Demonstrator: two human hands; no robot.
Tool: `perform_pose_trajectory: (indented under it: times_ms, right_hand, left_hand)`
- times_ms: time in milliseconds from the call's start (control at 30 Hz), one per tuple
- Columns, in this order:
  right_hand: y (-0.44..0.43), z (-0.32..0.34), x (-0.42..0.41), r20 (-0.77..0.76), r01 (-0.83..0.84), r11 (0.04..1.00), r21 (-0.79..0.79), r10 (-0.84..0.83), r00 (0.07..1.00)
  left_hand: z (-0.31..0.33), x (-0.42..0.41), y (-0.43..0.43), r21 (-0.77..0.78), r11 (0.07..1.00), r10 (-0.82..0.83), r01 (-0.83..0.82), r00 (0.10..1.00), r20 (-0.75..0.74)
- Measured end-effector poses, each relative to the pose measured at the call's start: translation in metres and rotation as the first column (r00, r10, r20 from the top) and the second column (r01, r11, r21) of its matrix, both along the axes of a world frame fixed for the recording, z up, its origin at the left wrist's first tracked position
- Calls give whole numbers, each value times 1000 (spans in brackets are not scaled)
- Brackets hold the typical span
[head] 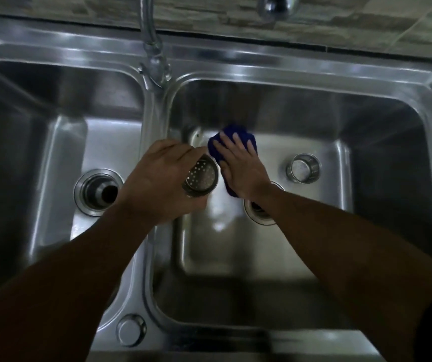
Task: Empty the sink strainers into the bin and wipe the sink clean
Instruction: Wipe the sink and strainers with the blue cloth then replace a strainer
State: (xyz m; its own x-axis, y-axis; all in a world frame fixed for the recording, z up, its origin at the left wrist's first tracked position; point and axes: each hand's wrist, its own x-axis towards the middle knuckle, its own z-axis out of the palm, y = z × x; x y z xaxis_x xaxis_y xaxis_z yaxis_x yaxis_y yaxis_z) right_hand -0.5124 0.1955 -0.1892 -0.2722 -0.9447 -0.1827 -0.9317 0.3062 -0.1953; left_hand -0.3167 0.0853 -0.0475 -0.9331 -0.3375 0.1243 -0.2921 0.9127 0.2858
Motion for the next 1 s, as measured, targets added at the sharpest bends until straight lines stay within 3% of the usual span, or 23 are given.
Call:
perform_pose_trajectory:
  times_ms: [100,200,300,367,433,533,600,633,800,1000]
  right_hand:
    - [-8,5,32,110,37,999,-29,-33,993]
    - [41,3,78,239,-233,963,-138,261,935]
    - [105,3,78,185,-527,850,-27,522,833]
    - [119,3,47,169,-636,771,11,626,761]
    - [107,4,18,109,-562,827,18,557,823]
    - [60,6,1,31,-125,992,19,124,992]
    - [27,5,13,67,82,996,33,-84,994]
    - [15,5,25,80,95,994,49,-99,992]
    - [53,7,100,248,-202,975,-89,218,944]
    - [132,7,99,309,-575,812,104,523,795]
  left_hand:
    - [0,0,0,4,1000,-3,3,1000,15]
    - [0,0,0,-2,1000,17,-17,998,54]
    - [-1,1,1,-15,1000,10,-9,998,62]
    - [-2,1,0,-25,1000,4,-2,999,54]
    - [-3,1,-1,-32,999,4,-2,999,44]
    - [-3,1,-1,-20,1000,21,-19,998,66]
    - [-3,1,-1,-22,1000,18,-17,998,67]
    - [-4,1,-1,-28,1000,13,-11,998,59]
    - [-7,3,-2,0,1000,16,-16,997,82]
    - [-1,2,0,1,1000,9,-9,990,142]
